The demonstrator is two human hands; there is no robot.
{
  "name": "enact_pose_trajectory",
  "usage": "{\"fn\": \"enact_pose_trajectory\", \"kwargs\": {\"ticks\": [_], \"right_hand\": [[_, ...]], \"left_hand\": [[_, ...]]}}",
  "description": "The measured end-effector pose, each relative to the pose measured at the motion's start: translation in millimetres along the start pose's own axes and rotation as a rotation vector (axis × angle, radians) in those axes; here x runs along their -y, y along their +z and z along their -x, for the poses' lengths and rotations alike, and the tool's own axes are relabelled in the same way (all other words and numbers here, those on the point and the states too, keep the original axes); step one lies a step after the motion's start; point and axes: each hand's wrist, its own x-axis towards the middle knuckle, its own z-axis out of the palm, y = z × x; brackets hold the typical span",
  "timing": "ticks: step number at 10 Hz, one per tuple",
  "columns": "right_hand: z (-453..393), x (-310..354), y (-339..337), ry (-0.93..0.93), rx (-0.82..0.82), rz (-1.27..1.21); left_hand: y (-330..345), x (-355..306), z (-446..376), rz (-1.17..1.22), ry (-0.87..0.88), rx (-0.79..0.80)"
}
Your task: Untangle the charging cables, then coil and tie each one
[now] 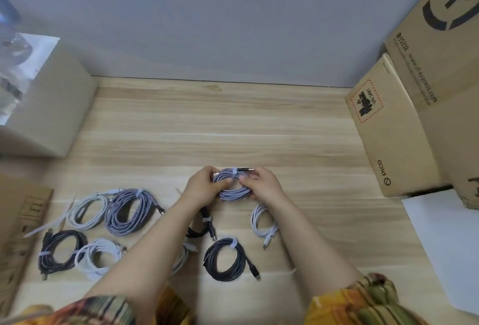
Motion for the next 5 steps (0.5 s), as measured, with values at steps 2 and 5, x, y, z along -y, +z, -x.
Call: {"fn": "enact_pose_trajectory", "kwargs": {"ticks": [2,5], "right_hand": [[-11.2,-18.7,0.7,-0.028,-0.127,0.307],[36.7,46.4,-32.4,-0.183,-0.077,0.199]], "left_hand": [[9.9,5.0,-10.5,-0.352,0.113,-0.182],[-17.2,-27.0,20.2,0.137,0.095,-0.073]]}}
